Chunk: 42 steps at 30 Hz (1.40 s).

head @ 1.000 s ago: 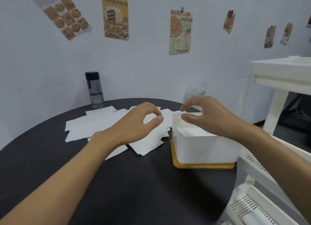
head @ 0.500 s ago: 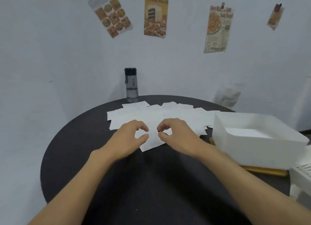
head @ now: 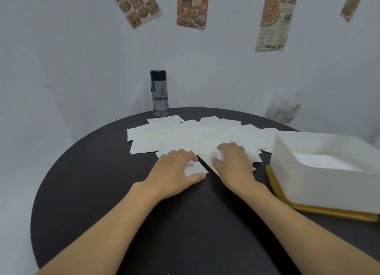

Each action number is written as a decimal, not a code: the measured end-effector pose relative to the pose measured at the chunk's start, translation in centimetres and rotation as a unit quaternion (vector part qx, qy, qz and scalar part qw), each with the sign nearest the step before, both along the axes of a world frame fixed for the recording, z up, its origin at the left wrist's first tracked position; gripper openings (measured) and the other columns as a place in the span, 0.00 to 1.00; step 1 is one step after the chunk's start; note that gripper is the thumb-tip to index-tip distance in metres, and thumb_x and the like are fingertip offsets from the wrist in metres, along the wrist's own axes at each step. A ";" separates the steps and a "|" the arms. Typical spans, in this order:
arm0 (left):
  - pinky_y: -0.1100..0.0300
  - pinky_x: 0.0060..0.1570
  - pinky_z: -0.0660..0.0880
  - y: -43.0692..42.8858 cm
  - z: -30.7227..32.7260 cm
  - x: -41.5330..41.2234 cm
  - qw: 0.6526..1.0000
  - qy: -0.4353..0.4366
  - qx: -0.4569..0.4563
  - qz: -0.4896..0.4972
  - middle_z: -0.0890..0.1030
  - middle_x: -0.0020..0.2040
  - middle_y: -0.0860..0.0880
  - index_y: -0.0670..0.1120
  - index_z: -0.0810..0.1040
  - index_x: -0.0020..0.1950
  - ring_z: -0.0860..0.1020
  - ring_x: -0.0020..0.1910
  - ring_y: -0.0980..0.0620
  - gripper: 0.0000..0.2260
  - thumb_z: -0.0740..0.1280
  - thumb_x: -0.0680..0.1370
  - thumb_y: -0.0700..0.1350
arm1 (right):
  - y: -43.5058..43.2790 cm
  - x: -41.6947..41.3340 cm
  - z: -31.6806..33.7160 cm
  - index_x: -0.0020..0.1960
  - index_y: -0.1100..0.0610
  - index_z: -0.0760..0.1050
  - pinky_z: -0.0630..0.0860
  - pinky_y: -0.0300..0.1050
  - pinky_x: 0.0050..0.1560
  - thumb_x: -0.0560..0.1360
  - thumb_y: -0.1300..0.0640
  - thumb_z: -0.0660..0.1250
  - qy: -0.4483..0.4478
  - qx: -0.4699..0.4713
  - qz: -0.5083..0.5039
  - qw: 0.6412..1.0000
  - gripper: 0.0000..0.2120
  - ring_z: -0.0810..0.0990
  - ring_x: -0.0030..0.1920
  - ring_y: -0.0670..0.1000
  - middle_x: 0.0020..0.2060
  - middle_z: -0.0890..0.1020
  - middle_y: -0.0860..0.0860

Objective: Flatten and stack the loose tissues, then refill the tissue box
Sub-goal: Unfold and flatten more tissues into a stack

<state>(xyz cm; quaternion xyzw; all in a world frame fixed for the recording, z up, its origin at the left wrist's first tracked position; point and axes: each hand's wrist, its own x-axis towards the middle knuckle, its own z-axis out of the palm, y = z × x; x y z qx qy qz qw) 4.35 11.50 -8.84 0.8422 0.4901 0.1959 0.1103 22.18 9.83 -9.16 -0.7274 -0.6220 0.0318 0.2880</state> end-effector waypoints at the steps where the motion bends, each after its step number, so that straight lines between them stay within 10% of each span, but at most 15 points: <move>1: 0.56 0.66 0.67 0.1 -0.1 -0.1 1.000 0.000 -0.003 -0.001 0.75 0.64 0.58 0.56 0.74 0.65 0.71 0.65 0.56 0.20 0.68 0.76 0.62 | 0.3 0.1 0.0 0.67 0.56 0.74 0.69 0.48 0.62 0.81 0.54 0.63 -0.003 0.000 -0.005 1.000 0.16 0.71 0.64 0.56 0.63 0.77 0.53; 12: 0.56 0.64 0.70 0.4 -0.4 -0.8 1.000 -0.017 0.009 -0.007 0.77 0.60 0.60 0.55 0.77 0.59 0.73 0.63 0.58 0.14 0.68 0.78 0.60 | 0.5 0.7 1.2 0.50 0.67 0.81 0.76 0.51 0.52 0.79 0.56 0.65 -0.020 -0.051 0.032 0.998 0.14 0.80 0.51 0.61 0.46 0.84 0.61; 15: 0.55 0.64 0.70 0.2 -0.4 -1.0 1.000 -0.019 0.009 -0.005 0.77 0.60 0.60 0.55 0.78 0.59 0.73 0.62 0.58 0.13 0.67 0.78 0.60 | 0.3 0.5 1.2 0.31 0.60 0.66 0.64 0.45 0.32 0.79 0.62 0.60 -0.071 -0.045 0.019 0.996 0.17 0.67 0.32 0.54 0.26 0.67 0.54; 24: 0.60 0.58 0.67 -0.4 -0.4 -1.3 0.999 -0.046 0.006 0.011 0.76 0.59 0.61 0.55 0.78 0.59 0.71 0.61 0.59 0.10 0.63 0.81 0.57 | -0.4 0.9 2.0 0.45 0.58 0.74 0.73 0.51 0.50 0.84 0.57 0.57 -0.101 0.038 0.001 0.994 0.11 0.76 0.46 0.56 0.46 0.79 0.53; 32: 0.61 0.60 0.71 -0.4 -0.2 -0.9 0.974 -0.224 0.000 0.021 0.78 0.57 0.61 0.56 0.74 0.62 0.75 0.60 0.63 0.10 0.65 0.81 0.53 | -2.6 0.7 3.5 0.42 0.57 0.75 0.74 0.42 0.45 0.80 0.61 0.61 0.098 0.221 0.058 0.969 0.09 0.76 0.42 0.49 0.40 0.79 0.50; 42: 0.52 0.60 0.78 -1.5 2.5 -0.9 0.872 -0.483 -0.060 0.050 0.81 0.60 0.56 0.50 0.78 0.64 0.81 0.56 0.58 0.15 0.71 0.79 0.49 | -3.3 -0.2 4.2 0.41 0.56 0.80 0.71 0.34 0.45 0.79 0.61 0.65 0.388 0.158 0.175 0.891 0.09 0.75 0.41 0.41 0.35 0.80 0.39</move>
